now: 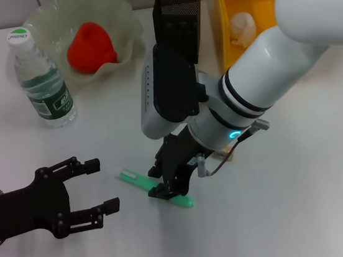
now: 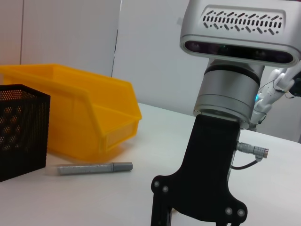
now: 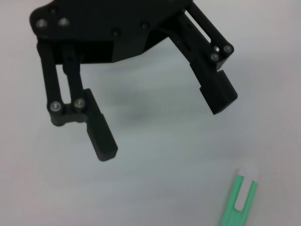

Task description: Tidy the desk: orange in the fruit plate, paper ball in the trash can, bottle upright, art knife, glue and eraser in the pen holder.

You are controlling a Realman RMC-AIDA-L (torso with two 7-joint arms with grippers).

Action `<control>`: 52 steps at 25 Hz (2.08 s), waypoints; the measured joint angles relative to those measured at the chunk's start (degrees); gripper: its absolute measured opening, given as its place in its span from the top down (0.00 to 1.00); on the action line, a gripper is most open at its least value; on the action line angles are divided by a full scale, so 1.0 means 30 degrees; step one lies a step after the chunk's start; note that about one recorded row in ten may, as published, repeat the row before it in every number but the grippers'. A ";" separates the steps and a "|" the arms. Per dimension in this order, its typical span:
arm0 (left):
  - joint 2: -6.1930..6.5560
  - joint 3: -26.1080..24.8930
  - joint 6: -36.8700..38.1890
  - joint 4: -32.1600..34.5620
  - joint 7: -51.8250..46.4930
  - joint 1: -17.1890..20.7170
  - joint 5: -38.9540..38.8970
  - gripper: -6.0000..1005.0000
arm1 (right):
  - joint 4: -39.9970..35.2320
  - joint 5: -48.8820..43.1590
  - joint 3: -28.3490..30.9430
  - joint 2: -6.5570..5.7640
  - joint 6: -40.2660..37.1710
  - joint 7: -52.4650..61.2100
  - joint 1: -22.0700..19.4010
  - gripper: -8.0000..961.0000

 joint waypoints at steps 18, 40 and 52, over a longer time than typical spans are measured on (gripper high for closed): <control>0.0001 -0.0262 0.0112 0.0001 -0.0037 -0.0098 -0.0039 0.14 | 0.0401 0.0322 0.0079 0.0002 -0.0103 0.0289 0.0135 0.66; 0.0001 -0.0340 -0.0025 0.0001 -0.0087 -0.0382 -0.0061 0.14 | 0.0730 0.0272 0.0262 -0.0023 0.0069 0.0205 0.0178 0.71; 0.0000 -0.0496 -0.0037 0.0002 -0.0087 -0.0417 -0.0058 0.14 | 0.0801 0.1077 0.0020 0.0000 0.0739 -0.0399 0.0172 0.73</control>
